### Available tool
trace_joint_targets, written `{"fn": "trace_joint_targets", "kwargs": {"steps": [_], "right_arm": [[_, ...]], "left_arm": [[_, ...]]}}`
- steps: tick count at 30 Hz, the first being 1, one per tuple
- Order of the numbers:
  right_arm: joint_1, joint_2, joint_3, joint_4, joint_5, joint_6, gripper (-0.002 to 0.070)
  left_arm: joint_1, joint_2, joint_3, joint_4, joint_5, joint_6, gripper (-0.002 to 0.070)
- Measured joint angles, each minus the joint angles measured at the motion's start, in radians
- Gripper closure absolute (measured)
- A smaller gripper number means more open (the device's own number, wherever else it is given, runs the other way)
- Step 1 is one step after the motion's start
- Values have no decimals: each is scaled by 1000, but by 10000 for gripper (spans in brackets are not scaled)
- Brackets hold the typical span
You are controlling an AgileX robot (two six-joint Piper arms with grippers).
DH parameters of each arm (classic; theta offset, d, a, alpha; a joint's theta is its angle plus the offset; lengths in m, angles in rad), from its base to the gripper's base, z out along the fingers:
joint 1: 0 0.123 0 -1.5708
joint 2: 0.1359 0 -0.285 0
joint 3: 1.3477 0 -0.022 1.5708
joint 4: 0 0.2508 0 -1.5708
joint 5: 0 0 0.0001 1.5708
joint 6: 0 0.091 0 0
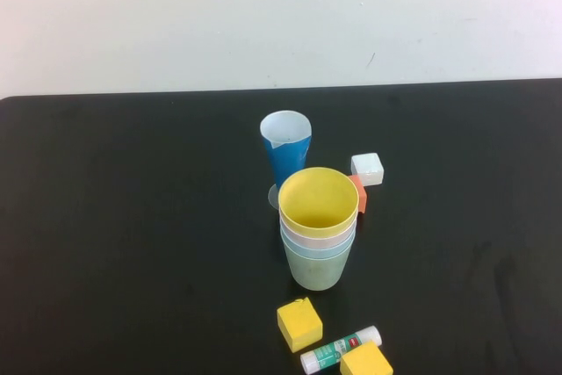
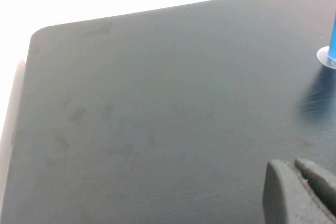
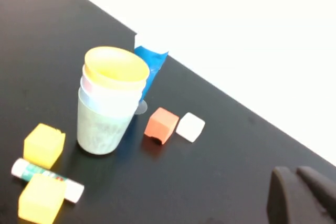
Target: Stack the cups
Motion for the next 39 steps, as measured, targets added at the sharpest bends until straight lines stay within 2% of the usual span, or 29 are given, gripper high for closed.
{"fn": "trace_joint_targets", "kwargs": {"steps": [4,7,10,16,20,25,34,39], "right_arm": [[-7,-78,140,-6,-51,55,678],[-53,-150,227,3,-55,93,678],[-157,-226,279,13,-55,100,678],[-443,-307,364,88,-64,89,678],[-550,-308,435,112,-96,75,678],[-572,-309,524,116,-221,119,678],[-572,-309,528,80,-152,236,678],[-572,-309,528,-23,-150,315,678]], "left_arm": [[0,0,0,0,0,0,676],[0,0,0,0,0,0,676],[0,0,0,0,0,0,676],[0,0,0,0,0,0,676],[0,0,0,0,0,0,676],[0,0,0,0,0,0,676],[0,0,0,0,0,0,676],[0,0,0,0,0,0,676]]}}
